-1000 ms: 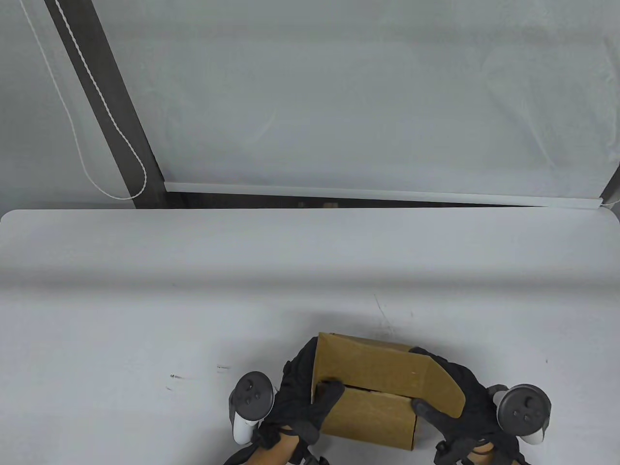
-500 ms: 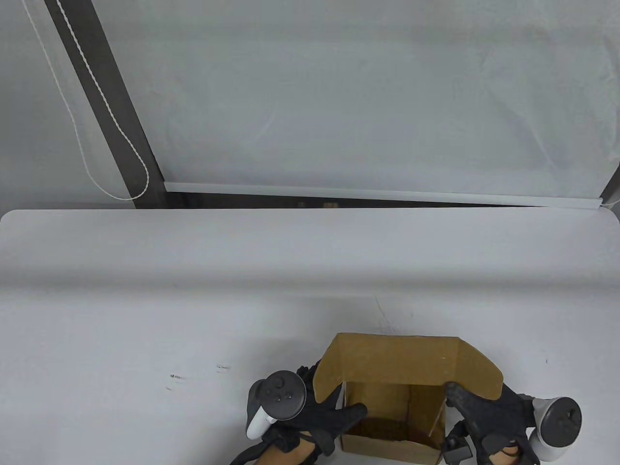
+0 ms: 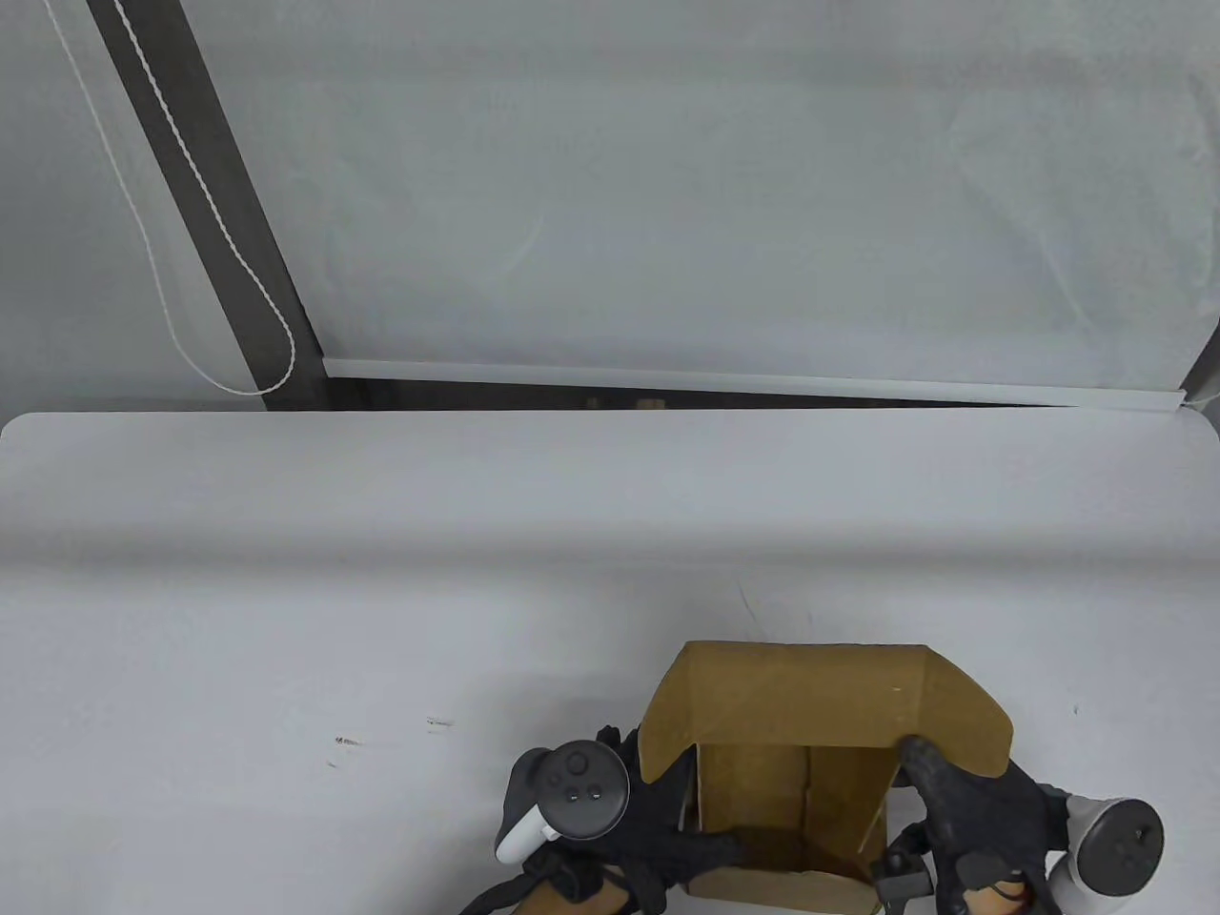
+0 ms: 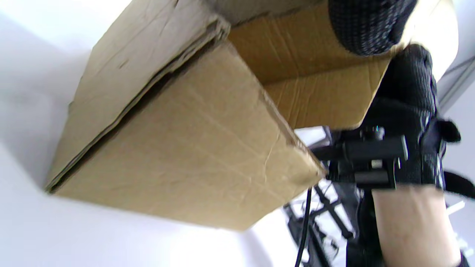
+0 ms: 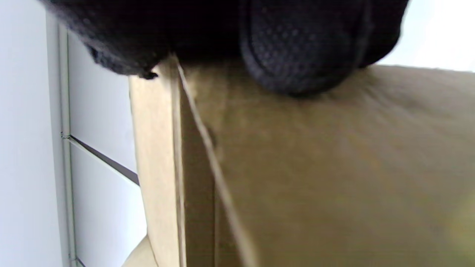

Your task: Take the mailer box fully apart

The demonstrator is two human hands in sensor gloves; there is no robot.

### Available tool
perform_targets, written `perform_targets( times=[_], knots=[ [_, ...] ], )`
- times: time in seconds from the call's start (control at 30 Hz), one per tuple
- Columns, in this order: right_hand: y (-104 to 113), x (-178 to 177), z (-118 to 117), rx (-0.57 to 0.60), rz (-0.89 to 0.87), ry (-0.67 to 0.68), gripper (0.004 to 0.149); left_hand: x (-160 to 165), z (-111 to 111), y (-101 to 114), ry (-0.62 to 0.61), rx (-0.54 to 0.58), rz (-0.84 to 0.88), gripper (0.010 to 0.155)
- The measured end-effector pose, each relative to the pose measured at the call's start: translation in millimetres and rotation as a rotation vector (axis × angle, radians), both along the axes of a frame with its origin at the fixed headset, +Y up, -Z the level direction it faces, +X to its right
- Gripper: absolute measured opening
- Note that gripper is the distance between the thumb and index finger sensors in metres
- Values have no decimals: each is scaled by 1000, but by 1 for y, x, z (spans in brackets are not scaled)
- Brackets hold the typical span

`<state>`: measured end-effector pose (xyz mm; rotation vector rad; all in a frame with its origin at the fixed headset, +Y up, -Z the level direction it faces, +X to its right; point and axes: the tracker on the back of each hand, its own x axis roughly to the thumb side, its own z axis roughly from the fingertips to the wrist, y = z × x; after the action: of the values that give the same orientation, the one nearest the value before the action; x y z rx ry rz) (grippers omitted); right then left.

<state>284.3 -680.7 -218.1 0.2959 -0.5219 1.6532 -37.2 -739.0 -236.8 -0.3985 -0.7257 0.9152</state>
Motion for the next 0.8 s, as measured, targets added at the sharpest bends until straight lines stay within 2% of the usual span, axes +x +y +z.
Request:
perform_targets(
  times=[0.1, 0.2, 0.37, 0.43, 0.57, 0.63, 0.7, 0.73, 0.8],
  knots=[
    [-9, 4, -3, -42, -147, -59, 46, 2, 2, -2, -22, -10, -60, 111],
    [-15, 4, -9, -103, -237, 52, 46, -2, -2, 1, 41, 17, -9, 108],
    [-12, 2, -8, -98, -220, 95, 46, -15, -7, 3, 95, 11, 154, 97],
    [-10, 0, -9, -99, -206, 113, 47, -19, -8, 5, 137, 24, 216, 87],
    [-10, -1, -10, -99, -208, 165, 48, -28, -11, 8, 233, 2, 447, 69],
    [-13, -1, -10, -111, -211, 172, 60, -33, -14, 8, 274, -16, 499, 66],
    [-12, -7, -12, -115, -143, 217, 85, -41, -17, 4, 363, -50, 511, 64],
    [-12, -13, -13, -97, -32, 279, 97, -43, -18, 2, 377, -67, 524, 64],
    [-12, -23, -11, -100, 257, 362, 109, -48, -20, -3, 408, -97, 569, 64]
  ],
)
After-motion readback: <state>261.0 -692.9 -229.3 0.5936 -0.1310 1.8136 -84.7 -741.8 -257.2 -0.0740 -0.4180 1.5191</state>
